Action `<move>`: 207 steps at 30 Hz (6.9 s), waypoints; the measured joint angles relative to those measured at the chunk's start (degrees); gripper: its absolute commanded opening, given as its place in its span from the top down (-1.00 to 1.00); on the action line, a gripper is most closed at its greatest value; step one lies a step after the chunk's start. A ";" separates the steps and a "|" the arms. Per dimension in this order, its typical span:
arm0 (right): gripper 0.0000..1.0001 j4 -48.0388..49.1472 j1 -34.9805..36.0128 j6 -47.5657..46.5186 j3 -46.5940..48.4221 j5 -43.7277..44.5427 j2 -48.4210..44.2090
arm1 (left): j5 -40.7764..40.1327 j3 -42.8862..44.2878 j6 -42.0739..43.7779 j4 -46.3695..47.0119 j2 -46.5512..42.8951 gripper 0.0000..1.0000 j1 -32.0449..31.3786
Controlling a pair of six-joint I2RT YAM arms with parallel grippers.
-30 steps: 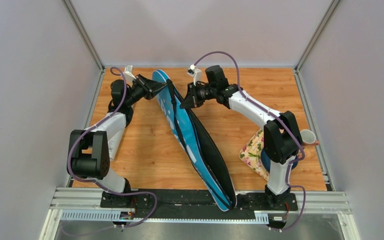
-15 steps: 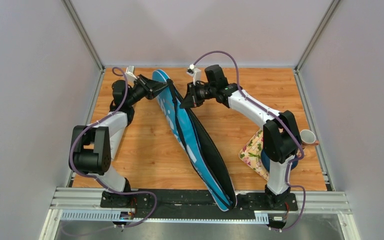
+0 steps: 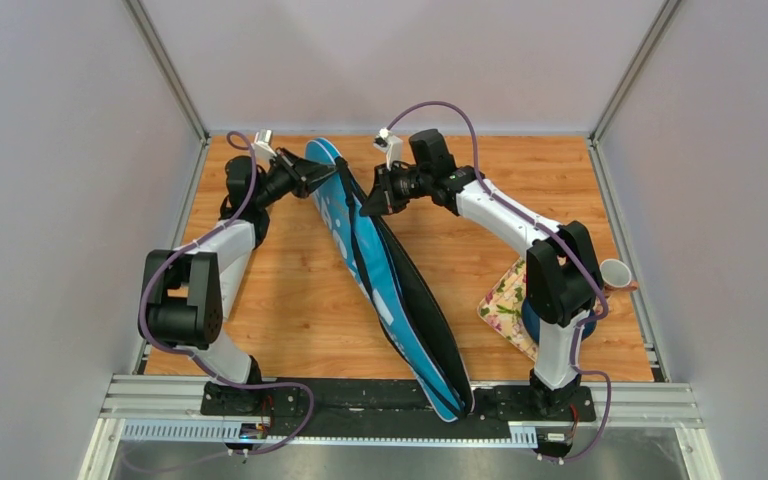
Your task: Pack up the badminton gear
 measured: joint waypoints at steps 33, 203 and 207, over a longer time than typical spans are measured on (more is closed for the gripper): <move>1.00 -0.92 1.84 0.39 -1.36 8.07 -1.97 | -6.58 -17.11 22.12 -26.12 -27.26 -0.13 -13.29; 1.00 -9.68 16.85 30.97 -3.69 62.73 -5.77 | -42.77 43.85 7.87 -76.02 9.46 1.00 -3.13; 1.00 -9.33 16.28 29.14 -11.91 58.71 -12.46 | -42.73 45.48 10.45 -76.19 10.78 1.00 -1.77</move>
